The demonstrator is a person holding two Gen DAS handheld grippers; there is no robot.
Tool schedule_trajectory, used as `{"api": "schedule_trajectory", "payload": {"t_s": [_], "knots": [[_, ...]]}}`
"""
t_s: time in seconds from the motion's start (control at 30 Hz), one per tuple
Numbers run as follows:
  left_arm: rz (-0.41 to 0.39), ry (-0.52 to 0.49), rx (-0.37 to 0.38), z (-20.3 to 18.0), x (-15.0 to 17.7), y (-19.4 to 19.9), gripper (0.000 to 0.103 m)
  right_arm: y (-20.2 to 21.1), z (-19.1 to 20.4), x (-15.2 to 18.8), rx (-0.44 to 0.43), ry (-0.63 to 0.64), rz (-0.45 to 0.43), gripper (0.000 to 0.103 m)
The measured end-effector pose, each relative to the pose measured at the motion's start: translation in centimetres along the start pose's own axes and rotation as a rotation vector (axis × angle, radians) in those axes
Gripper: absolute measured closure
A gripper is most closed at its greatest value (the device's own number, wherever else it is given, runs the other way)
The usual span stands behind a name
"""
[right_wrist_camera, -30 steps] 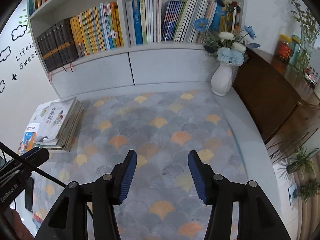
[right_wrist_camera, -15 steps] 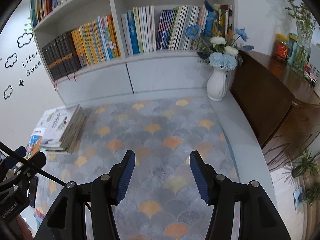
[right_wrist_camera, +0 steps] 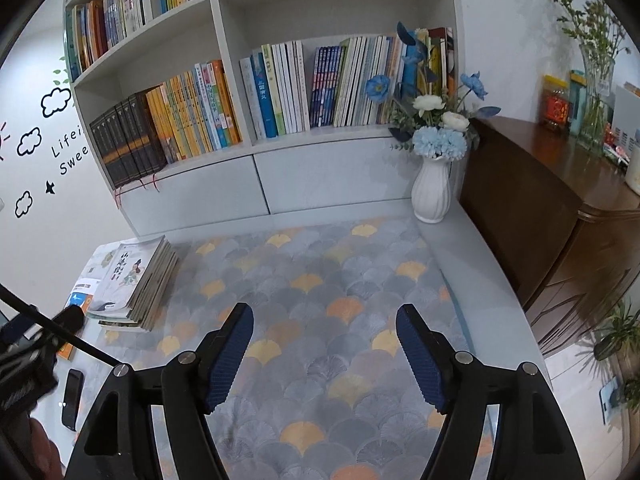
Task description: Organize books
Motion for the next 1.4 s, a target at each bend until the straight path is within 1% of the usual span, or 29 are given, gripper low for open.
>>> {"api": "schedule_trajectory", "payload": {"t_s": [0.1,0.17,0.2,0.23,0.3,0.33,0.53,0.7,0.8,0.9,1.07,1.17,1.27,1.4], "knots": [[-0.047,-0.021,-0.175,1.5,-0.7,1.1,0.001,-0.1,0.0,0.0,0.004,0.002,-0.001,0.031],[-0.066,-0.021,-0.228,2.0,-0.8,1.6,0.001,-0.2,0.0,0.2,0.005,0.0,0.004,0.031],[-0.07,-0.015,-0.223,2.1,-0.8,1.7,0.001,-0.3,0.0,0.2,0.002,-0.001,0.009,0.031],[-0.055,-0.007,-0.201,2.2,-0.7,1.5,0.001,-0.4,0.1,0.2,-0.002,-0.002,0.012,0.031],[0.004,0.016,-0.112,2.0,-0.4,0.4,0.001,-0.1,0.3,0.5,0.001,-0.004,0.011,0.031],[0.02,0.025,-0.096,1.9,-0.2,0.1,0.001,-0.1,0.4,0.4,0.003,0.0,0.007,0.031],[0.039,-0.004,-0.064,0.3,0.3,-0.4,0.001,0.2,0.5,0.6,0.009,0.01,-0.002,0.031],[0.069,-0.013,-0.004,-1.4,0.7,-0.9,0.001,-0.2,0.2,0.8,-0.002,-0.003,0.018,0.031],[0.091,-0.012,0.038,-2.5,0.9,-1.2,0.001,-0.1,0.1,0.8,0.002,-0.001,0.01,0.031],[0.1,-0.024,0.06,-3.5,0.8,-1.5,0.001,0.0,0.0,0.6,0.004,-0.002,0.003,0.031],[0.096,-0.043,0.076,-4.8,0.7,-1.3,0.001,0.1,-0.4,0.6,0.014,-0.012,0.0,0.031],[0.098,-0.039,0.079,-4.9,0.6,-1.4,0.001,0.0,-0.7,0.4,0.009,-0.023,0.005,0.031],[0.108,-0.011,0.089,-4.7,0.6,-1.5,0.001,0.0,-0.7,0.5,0.009,-0.024,0.005,0.031],[0.111,-0.011,0.085,-4.7,0.7,-1.7,0.001,0.0,-0.5,0.6,0.005,-0.023,0.008,0.03]]}}
Point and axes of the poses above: each gripper's, at about its wrist camera, not at the fingertips, and y roughly against the way its jaws point, z to its left, x to its underside, the point moved 5 cm from there along -y, roughly the way its jaws point, and after that the axes turned 7 degrees about x, right-handed, at the moved point
